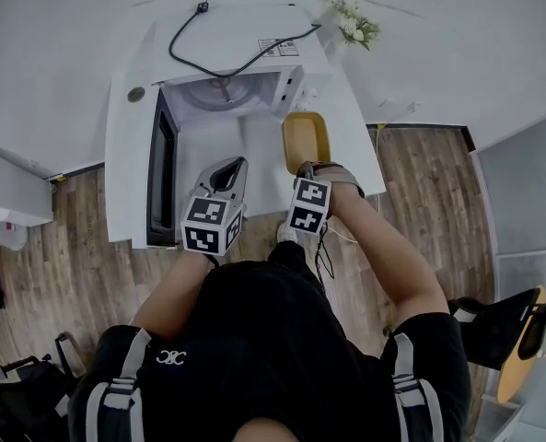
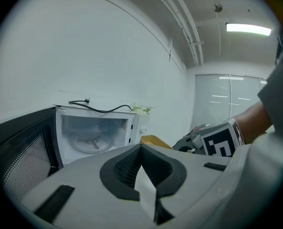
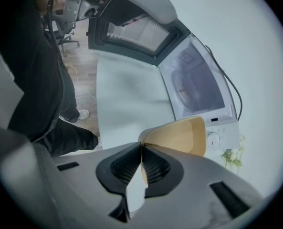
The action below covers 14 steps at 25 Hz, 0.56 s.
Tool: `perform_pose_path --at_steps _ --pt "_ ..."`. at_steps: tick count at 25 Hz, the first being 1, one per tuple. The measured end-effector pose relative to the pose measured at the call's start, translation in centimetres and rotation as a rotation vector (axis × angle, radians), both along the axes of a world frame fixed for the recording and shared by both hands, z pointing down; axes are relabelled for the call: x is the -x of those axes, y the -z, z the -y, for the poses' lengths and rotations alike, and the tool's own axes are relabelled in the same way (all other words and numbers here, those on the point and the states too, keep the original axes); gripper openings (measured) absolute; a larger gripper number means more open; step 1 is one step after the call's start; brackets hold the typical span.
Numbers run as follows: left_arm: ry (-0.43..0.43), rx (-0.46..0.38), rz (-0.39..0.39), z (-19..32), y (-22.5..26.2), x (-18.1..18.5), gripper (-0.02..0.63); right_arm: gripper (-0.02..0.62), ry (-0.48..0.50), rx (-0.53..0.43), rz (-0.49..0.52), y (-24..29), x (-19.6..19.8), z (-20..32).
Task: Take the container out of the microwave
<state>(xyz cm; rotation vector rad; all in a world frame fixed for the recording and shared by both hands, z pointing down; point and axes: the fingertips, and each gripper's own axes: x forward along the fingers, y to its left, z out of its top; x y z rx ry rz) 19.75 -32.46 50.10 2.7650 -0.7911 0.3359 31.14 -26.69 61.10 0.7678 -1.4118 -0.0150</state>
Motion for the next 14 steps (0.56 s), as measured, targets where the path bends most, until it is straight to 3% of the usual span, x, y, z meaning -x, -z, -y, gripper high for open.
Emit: perform_pose_path --at_steps 14 --pt "-0.001 -0.004 0.0 -0.32 0.27 0.3 0.014 0.014 -0.011 0.009 0.009 0.12 0.13 -0.78"
